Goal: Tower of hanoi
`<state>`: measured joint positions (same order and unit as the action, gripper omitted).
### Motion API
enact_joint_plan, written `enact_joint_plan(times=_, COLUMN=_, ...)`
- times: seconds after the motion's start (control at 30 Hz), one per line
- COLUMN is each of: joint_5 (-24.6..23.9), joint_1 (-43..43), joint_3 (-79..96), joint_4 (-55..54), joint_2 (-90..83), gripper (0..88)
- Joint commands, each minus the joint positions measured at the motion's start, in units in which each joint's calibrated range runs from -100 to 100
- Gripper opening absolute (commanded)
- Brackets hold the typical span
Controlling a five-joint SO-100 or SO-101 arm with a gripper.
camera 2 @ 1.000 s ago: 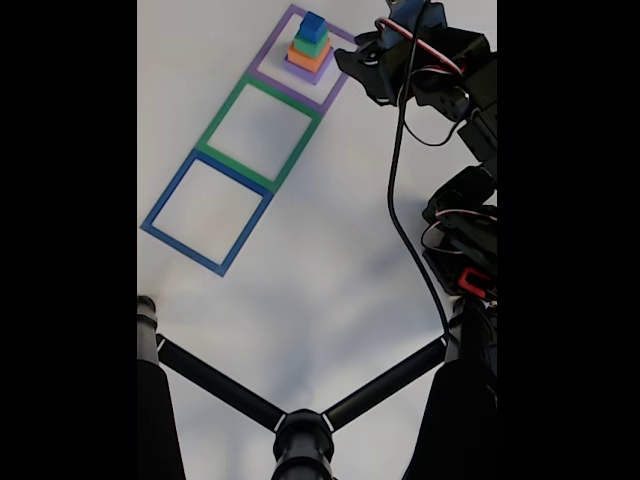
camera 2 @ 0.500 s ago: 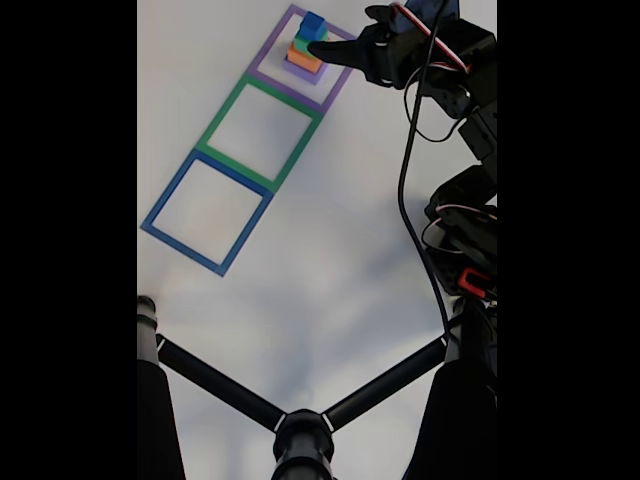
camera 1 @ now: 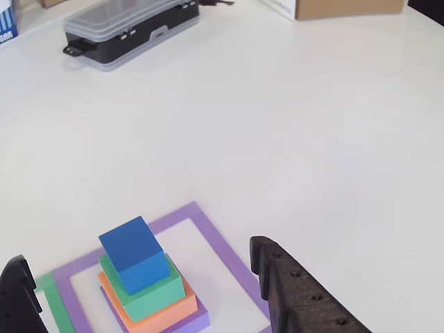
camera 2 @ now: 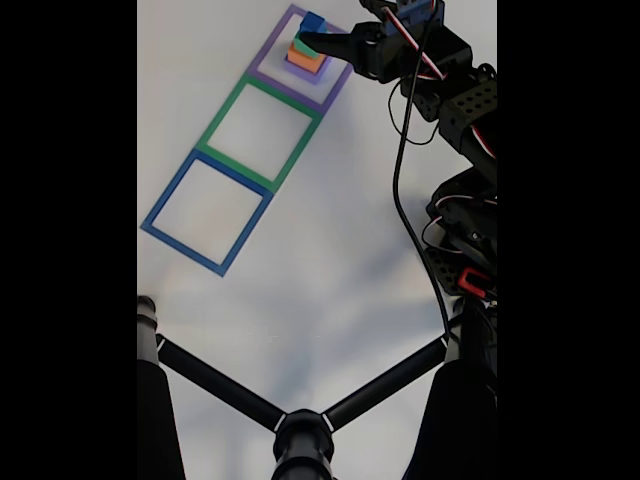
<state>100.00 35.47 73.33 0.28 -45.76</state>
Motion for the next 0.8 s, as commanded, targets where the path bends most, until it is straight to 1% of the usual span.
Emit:
enact_joint_plan(times=0.0, joint_5=0.00, joint_1=-1.58, joint_3=0.59, joint_4=-8.17, joint_2=3.29, gripper=37.4)
enact_joint_plan(times=0.17, joint_5=0.00, joint_1=-2.49, joint_3=2.22, joint_4=-16.42, joint_2=9.46, gripper=37.2)
enact_joint_plan(times=0.43, joint_5=0.00, joint_1=-4.17, joint_3=1.04, joint_4=-26.78, joint_2=20.36, gripper=36.6)
enact_joint_plan(times=0.77, joint_5=0.00, joint_1=-5.93, joint_3=-0.78, joint_4=-30.35, joint_2=26.05, gripper=35.9)
